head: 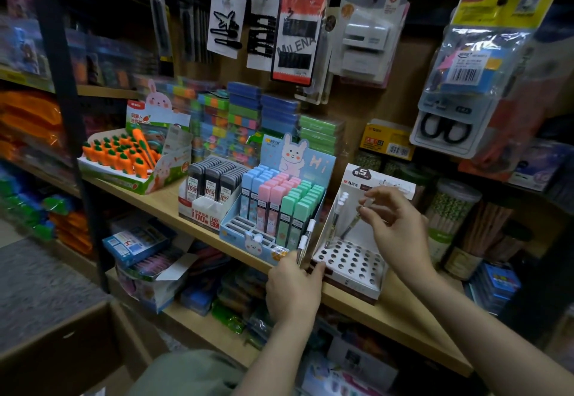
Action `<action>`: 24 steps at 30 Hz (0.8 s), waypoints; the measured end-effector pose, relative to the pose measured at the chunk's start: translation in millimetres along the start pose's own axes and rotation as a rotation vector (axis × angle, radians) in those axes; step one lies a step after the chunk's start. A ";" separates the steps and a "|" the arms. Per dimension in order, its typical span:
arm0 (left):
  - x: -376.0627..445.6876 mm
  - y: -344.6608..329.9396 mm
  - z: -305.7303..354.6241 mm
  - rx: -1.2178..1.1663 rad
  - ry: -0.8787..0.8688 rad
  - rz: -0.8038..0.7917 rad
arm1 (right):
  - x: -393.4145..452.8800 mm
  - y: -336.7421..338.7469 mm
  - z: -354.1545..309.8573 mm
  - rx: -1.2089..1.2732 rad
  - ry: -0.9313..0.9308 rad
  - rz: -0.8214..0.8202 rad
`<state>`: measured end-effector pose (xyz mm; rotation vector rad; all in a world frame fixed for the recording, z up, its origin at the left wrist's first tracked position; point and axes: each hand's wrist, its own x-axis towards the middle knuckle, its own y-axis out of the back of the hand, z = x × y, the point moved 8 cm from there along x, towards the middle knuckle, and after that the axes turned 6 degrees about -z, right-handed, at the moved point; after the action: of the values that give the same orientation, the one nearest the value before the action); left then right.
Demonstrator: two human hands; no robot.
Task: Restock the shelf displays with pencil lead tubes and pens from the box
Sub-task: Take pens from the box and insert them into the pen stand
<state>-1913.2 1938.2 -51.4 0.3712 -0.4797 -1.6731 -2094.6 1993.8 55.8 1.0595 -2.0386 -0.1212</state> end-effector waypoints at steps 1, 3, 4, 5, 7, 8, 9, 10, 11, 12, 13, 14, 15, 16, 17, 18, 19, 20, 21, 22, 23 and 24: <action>-0.3 1.0 -2.0 -0.020 0.002 0.001 | 0.3 -0.1 -1.6 -0.001 0.006 0.005; -1.3 0.9 -2.3 -0.060 -0.015 -0.007 | 1.3 0.5 -5.0 -0.014 0.020 0.001; -1.9 0.4 -1.1 -0.065 -0.028 -0.015 | 2.5 0.5 -6.3 -0.032 0.029 -0.008; -2.2 0.4 0.7 -0.056 -0.038 -0.017 | 3.9 0.7 -7.0 -0.052 0.037 -0.016; -1.3 0.8 3.6 -0.028 -0.039 -0.004 | 7.2 1.3 -4.8 -0.068 0.021 -0.022; -0.5 1.6 3.6 -0.023 -0.031 0.009 | 9.0 1.8 -2.8 -0.063 0.006 -0.019; 0.4 2.3 3.3 -0.022 -0.022 0.023 | 10.8 2.9 -1.1 -0.059 -0.003 -0.008; 1.1 2.5 2.8 -0.024 -0.012 0.035 | 11.9 4.7 0.2 -0.057 -0.003 0.008; 1.5 2.5 2.4 -0.029 -0.003 0.045 | 12.6 7.1 1.2 -0.051 0.002 0.028; 1.9 2.9 2.5 -0.035 0.005 0.054 | 12.7 9.4 2.5 -0.042 0.005 0.047; 2.4 3.2 2.9 -0.041 0.010 0.061 | 12.6 10.8 4.1 -0.038 0.004 0.059; 2.8 3.2 3.5 -0.044 0.013 0.066 | 12.2 10.8 5.6 -0.039 0.001 0.062; 3.0 3.0 4.1 -0.043 0.013 0.068 | 11.1 9.5 7.1 -0.039 -0.004 0.058; 3.0 3.1 4.8 -0.036 0.009 0.067 | 9.6 7.5 8.5 -0.030 -0.012 0.052; 2.5 3.6 5.2 -0.023 0.004 0.067 | 8.0 5.9 9.3 -0.016 -0.021 0.050; 1.9 5.1 5.0 -0.009 -0.001 0.072 | 6.9 4.9 9.4 0.000 -0.028 0.052; 1.1 7.5 4.4 0.005 -0.003 0.083 | 6.3 4.0 9.4 0.014 -0.032 0.052; 0.0 10.8 3.1 0.020 -0.006 0.096 | 5.2 3.0 9.0 0.024 -0.033 0.050; -1.9 14.9 1.9 0.034 -0.011 0.113 | 3.7 2.0 8.1 0.030 -0.033 0.046; -4.0 19.2 0.9 0.045 -0.019 0.132 | 2.1 1.2 6.4 0.036 -0.031 0.042; -6.2 22.9 0.1 0.051 -0.027 0.147 | 0.8 0.2 4.2 0.040 -0.029 0.036; -8.1 25.6 -0.7 0.052 -0.032 0.155 | 0.2 -1.2 1.8 0.040 -0.027 0.026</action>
<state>-1889.7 1943.1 -39.1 0.3374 -0.5626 -1.5201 -2095.2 1992.4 54.3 1.0608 -2.0860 -0.0826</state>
